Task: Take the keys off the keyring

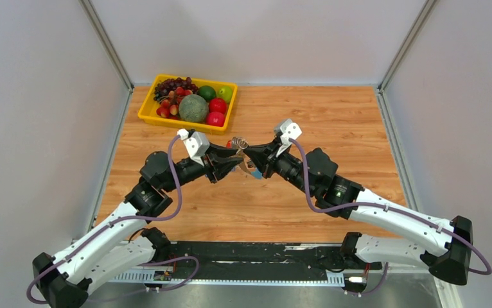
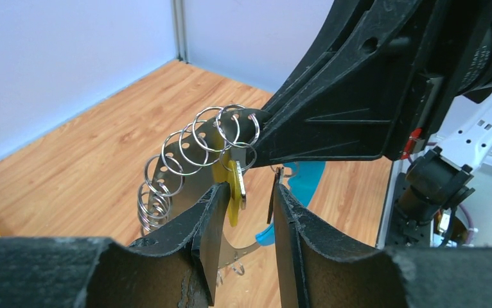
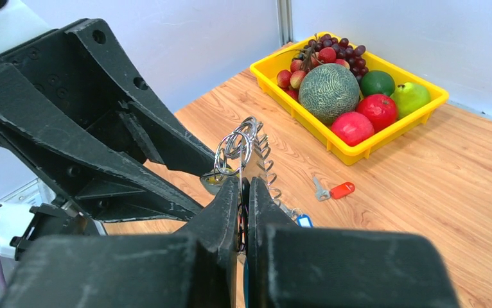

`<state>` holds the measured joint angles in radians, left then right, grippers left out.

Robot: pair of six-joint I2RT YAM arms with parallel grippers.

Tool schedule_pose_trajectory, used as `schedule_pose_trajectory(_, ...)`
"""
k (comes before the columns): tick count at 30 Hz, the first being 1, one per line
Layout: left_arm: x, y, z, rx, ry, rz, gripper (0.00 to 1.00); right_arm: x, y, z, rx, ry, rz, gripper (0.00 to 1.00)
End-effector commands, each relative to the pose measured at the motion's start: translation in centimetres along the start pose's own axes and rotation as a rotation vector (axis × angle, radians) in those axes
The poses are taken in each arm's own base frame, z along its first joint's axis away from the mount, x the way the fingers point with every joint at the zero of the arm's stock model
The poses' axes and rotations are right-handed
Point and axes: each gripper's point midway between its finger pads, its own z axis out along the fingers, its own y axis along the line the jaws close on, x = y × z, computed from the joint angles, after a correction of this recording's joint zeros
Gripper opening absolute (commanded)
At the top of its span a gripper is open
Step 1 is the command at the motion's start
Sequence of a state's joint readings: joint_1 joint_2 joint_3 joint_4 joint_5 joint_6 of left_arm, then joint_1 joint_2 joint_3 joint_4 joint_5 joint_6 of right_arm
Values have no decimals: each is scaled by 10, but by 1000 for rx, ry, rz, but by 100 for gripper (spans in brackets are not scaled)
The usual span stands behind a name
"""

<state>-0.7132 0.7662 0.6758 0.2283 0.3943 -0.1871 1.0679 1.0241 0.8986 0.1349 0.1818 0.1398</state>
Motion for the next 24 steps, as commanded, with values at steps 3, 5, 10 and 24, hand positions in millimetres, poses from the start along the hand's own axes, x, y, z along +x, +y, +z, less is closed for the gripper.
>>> schedule_pose_trajectory(3,-12,3,4,-9,-31,54,42,-50,16,0,-48,-143,9,0)
schedule_pose_trajectory(5,-12,3,5,-9,-27,48,43,-49,17,0,-56,-140,5,0)
schedule_pose_trajectory(10,-16,7,8,-27,8,47,22,-49,22,-3,-82,-142,-10,0)
schedule_pose_trajectory(24,17,-13,-14,-19,304,-209,0,2,-20,-11,57,-55,-278,28)
